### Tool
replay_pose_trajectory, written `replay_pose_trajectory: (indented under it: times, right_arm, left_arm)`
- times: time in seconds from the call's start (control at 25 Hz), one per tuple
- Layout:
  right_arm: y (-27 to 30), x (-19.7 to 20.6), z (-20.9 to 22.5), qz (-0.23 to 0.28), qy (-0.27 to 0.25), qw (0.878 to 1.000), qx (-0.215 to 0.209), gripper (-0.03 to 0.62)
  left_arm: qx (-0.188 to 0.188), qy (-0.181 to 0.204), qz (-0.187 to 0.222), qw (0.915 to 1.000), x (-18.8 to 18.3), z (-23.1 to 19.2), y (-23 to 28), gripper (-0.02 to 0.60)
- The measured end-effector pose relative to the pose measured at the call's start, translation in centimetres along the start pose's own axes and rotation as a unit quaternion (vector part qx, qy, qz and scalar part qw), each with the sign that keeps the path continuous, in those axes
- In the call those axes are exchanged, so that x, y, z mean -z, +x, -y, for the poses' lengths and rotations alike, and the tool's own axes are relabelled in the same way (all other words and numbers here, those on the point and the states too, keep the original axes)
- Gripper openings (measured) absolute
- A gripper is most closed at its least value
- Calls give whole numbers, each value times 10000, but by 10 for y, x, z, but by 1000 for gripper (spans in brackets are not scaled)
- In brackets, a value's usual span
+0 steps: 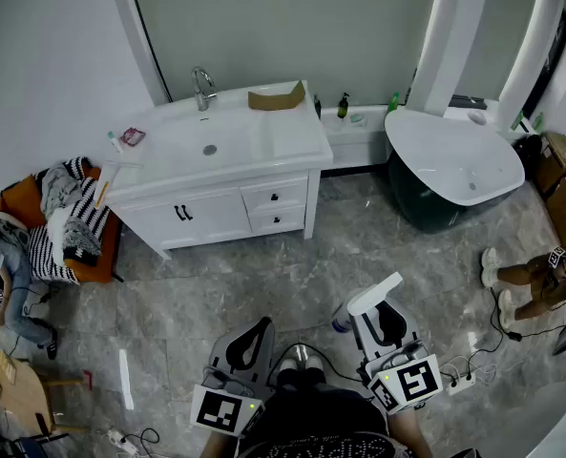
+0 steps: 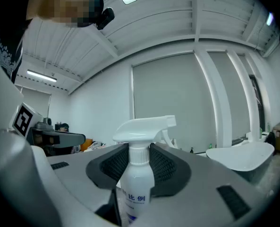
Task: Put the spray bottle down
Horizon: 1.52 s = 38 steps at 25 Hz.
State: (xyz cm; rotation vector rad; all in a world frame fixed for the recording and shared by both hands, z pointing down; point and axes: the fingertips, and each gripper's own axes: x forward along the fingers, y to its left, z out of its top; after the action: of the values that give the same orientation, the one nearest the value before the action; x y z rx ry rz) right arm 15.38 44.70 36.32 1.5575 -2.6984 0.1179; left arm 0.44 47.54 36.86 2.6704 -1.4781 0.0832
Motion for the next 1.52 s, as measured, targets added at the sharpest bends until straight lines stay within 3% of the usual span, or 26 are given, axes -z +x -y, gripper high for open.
replay_pose_trajectory:
  times: [0.48, 0.88, 1.24, 1.52]
  right_arm:
    - [-4, -1, 15, 3, -45, 9999, -129, 146]
    - [4, -4, 34, 172, -35, 9980, -603, 146]
    - [42, 4, 46, 30, 112, 9977, -661, 146]
    - [108, -4, 55, 0, 137, 9984, -552, 146]
  left_arm:
    - [6, -66, 74, 10000, -1, 14, 16, 2]
    - [-57, -112, 201, 9997, 1, 28, 38, 2]
    - [-272, -250, 257, 9990, 3, -10, 56, 2]
    - [-132, -223, 305, 9992, -10, -67, 98, 2]
